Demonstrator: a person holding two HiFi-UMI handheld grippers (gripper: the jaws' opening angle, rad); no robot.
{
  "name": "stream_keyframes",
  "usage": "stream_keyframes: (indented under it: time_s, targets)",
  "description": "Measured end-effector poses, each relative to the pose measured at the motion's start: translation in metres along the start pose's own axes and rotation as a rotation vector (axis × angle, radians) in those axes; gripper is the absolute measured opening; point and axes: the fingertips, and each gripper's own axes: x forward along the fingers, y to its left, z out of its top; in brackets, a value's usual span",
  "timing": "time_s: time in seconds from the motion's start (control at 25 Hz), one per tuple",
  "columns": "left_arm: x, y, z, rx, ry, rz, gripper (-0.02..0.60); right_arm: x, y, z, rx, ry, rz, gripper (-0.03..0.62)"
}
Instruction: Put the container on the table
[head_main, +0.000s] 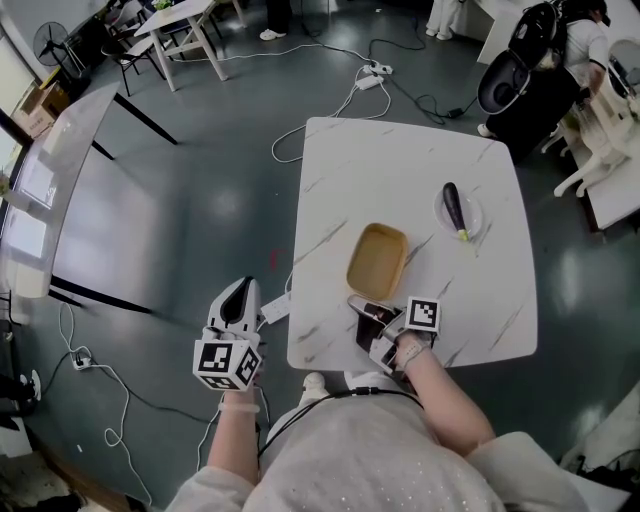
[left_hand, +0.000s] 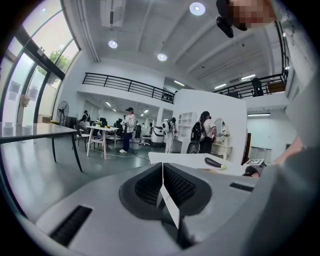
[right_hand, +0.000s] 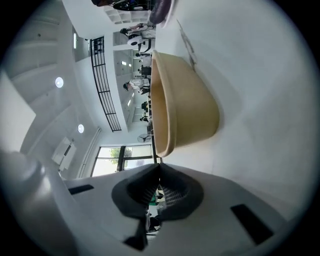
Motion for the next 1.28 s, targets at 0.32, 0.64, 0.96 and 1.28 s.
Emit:
stream_keyframes:
  time_s: [0.32, 0.64, 0.96, 1.28]
  targets:
    - [-0.004, -0.003, -0.001, 0.006, 0.005, -0.009, 0.008, -0.005, 0.015, -0.011, -0.222, 0.060, -0.036, 0.006]
    - [0.002, -0.013, 0.002, 0.013, -0.006, -0.054, 0.008, -0.031, 0.046, 0.005, -0.509, 0.011, -0.039, 0.006]
    - [0.009, -0.029, 0.004, 0.037, -0.013, -0.126, 0.008, -0.072, 0.069, 0.029, -0.791, -0.158, -0.128, 0.006]
    - [0.013, -0.047, 0.011, 0.065, -0.025, -0.206, 0.008, -0.113, 0.083, 0.034, -1.025, -0.328, -0.264, 0.006]
